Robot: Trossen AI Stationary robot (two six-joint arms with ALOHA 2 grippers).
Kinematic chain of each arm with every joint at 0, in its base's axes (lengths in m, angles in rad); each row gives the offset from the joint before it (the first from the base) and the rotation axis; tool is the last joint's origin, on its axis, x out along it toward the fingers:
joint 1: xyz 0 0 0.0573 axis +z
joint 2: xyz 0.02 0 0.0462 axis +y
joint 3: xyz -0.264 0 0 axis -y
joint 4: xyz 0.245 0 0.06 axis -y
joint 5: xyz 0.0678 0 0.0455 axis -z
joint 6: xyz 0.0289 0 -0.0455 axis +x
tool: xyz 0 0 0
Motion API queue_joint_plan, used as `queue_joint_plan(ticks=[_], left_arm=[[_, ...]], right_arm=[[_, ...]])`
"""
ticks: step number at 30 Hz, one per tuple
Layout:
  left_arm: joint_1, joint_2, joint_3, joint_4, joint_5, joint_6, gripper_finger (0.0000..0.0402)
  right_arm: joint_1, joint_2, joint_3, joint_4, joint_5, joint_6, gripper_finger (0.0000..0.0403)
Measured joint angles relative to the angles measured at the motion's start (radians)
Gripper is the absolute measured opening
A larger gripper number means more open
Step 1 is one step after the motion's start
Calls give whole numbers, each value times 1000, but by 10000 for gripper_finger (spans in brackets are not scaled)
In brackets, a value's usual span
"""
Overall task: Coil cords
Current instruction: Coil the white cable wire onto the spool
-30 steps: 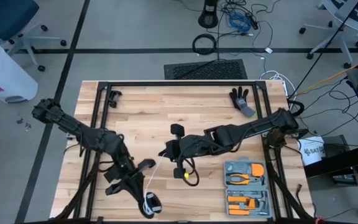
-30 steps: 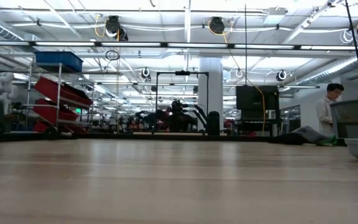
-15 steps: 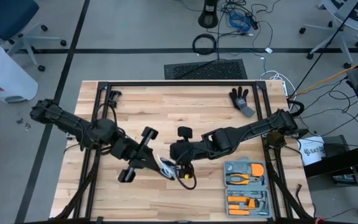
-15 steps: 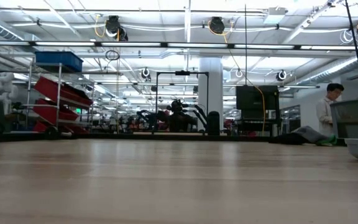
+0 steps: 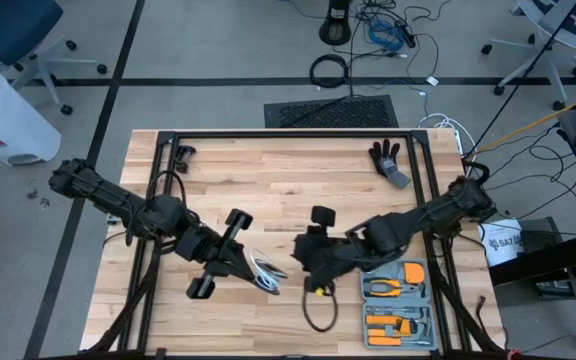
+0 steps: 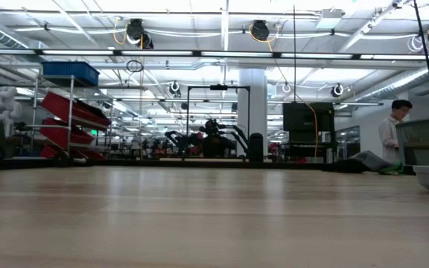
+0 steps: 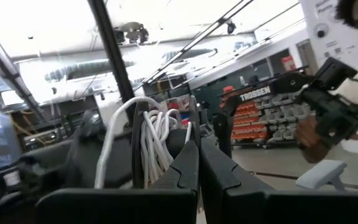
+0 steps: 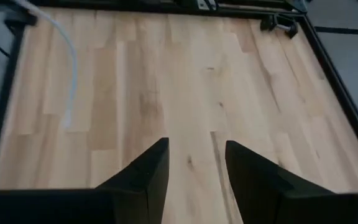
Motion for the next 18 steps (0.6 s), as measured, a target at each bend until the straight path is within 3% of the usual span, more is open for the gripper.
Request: queue_joint_plan(ticks=[6, 14, 18], left_arm=[[-10, 0, 0, -2, -33, -1, 2], [-10, 0, 0, -2, -48, -1, 2], [-10, 0, 0, 0, -52, 6, 2]], right_arm=[[91, -50, 0, -22, 91, 55, 146], [256, -11, 0, 22, 438, 179, 146], [299, 62, -2, 153, 593, 178, 146]])
